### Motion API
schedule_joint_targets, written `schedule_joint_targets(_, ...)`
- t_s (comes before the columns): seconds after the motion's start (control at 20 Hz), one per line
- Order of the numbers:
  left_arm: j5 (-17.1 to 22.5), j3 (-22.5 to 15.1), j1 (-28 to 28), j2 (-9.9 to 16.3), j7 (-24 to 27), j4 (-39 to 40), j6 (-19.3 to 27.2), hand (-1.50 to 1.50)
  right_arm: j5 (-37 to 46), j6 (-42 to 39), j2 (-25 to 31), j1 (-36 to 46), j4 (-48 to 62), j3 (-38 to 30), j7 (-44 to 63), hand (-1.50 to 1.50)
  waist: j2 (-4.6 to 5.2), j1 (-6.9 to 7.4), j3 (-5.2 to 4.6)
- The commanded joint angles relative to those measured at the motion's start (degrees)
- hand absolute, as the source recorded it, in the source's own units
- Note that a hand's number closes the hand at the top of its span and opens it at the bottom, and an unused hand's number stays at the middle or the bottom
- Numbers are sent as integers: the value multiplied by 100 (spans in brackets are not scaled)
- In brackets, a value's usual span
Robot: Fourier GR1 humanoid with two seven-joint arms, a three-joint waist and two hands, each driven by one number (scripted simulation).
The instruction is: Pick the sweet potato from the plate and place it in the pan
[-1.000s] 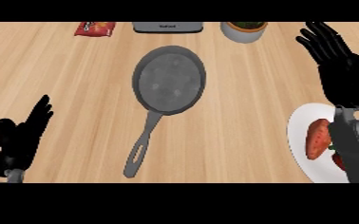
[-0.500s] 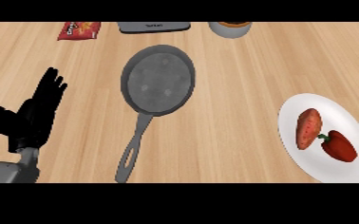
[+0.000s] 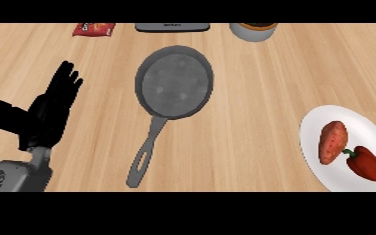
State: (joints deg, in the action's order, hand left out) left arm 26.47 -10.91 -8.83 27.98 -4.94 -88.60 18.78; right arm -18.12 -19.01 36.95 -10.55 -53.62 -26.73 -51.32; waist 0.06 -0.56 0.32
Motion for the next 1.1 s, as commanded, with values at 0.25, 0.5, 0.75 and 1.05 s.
schedule_joint_targets(0.25, -177, -49, -384, -124, -414, -30, 57, 0, 1112, 46, 1189, 508, 134, 425, -171, -150, 5, 91, -26)
schedule_joint_targets(0.5, -306, 45, -113, -231, -219, -9, -46, 0, 1824, 391, 1251, 512, 74, 868, -21, -150, -3, 70, -33)
schedule_joint_targets(0.75, -199, 106, -112, -144, -362, -184, -180, 0, 2689, 329, 1467, 598, -346, 1783, 657, -150, 4, 134, -37)
schedule_joint_targets(1.05, -641, 2, 200, -356, -614, -785, 200, 0, 2998, 193, 1393, 271, -1314, 1940, 1122, -150, -24, 49, -35)
